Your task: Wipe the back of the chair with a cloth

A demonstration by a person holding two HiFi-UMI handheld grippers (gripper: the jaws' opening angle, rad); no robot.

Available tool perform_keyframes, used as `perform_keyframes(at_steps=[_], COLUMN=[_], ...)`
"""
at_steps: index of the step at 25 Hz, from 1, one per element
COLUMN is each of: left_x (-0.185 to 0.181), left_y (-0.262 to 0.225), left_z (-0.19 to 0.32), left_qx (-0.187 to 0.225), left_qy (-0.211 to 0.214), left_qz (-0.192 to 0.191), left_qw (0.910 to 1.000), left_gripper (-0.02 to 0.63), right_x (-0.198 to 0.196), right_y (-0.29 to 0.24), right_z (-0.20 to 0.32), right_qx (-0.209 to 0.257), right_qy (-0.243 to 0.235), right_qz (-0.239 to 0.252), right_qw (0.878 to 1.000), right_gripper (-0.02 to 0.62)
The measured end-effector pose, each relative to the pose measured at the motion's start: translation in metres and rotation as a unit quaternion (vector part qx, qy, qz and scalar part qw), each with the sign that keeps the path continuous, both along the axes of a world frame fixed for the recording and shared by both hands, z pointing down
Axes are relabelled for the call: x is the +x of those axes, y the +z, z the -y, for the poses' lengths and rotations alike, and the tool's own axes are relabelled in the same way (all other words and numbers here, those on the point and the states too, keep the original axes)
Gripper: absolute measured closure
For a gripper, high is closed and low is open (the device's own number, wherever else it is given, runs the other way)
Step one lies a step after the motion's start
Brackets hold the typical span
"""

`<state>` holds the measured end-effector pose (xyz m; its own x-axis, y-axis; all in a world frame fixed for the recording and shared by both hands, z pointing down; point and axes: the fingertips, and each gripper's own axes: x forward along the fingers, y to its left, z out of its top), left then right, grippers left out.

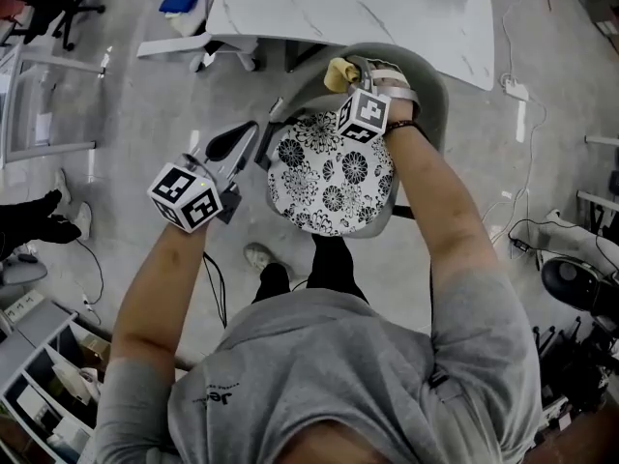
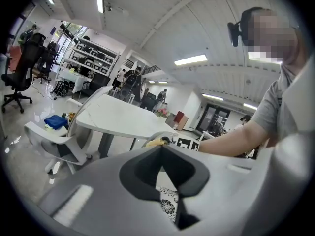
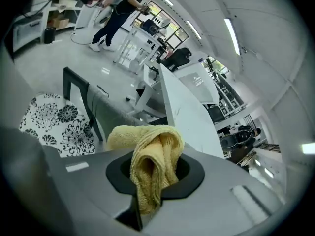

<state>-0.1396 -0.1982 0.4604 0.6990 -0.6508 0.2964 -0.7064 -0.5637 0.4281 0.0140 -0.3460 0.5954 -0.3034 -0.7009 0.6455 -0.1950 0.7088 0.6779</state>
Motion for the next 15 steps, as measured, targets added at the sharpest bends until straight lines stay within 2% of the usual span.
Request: perform_keyframes(at_steps=[7,15], left_x=[0.024,0.048], left_y=[0.003,0.004], left_z=[0.002,-0.004], left_qx=[-0.002,-0.003], left_qy=[0.020,0.056], left_qz=[-0.003,0.000], left_qw=[0.9998,0.9984], left_gripper=[0.548,0.548], right_x=[0.055,0.127], right_y=[0.004,0.006], right_z=[0.001,-0.015], right_qx=[0.025,0.026], right_qy=[0.006,0.065], right_qz=[-0.064,-0.108], right_qw=[0.998,0.992], right_gripper=[0.542,0.543])
